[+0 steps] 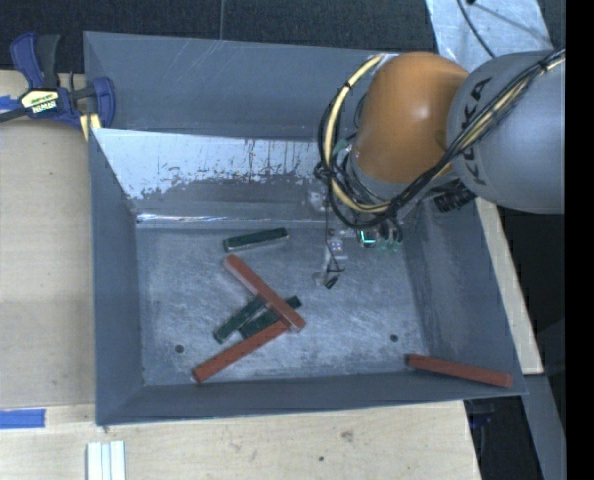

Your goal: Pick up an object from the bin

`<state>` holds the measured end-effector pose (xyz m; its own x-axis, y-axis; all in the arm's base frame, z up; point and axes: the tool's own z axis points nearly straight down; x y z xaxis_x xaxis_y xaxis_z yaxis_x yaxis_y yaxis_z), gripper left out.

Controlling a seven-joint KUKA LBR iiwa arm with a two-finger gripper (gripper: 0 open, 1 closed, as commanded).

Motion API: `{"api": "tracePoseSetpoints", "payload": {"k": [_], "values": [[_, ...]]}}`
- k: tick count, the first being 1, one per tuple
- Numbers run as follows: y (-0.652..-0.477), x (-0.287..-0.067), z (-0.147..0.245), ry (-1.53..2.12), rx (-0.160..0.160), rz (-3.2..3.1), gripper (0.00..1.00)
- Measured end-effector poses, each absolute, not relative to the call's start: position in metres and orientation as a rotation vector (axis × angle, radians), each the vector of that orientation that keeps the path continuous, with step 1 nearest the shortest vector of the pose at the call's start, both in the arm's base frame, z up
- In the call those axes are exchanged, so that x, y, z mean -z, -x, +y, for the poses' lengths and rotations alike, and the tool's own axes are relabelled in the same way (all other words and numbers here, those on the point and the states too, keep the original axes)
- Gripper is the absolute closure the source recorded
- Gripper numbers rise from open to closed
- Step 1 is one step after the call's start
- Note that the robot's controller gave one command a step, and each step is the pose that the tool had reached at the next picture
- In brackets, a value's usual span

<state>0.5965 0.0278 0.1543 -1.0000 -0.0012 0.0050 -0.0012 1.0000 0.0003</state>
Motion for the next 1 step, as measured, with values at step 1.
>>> {"api": "tracePoseSetpoints", "payload": {"k": [1], "values": [[-0.5358,-0.0699,0.1246,-0.563,0.001,-3.089,0.00]]}}
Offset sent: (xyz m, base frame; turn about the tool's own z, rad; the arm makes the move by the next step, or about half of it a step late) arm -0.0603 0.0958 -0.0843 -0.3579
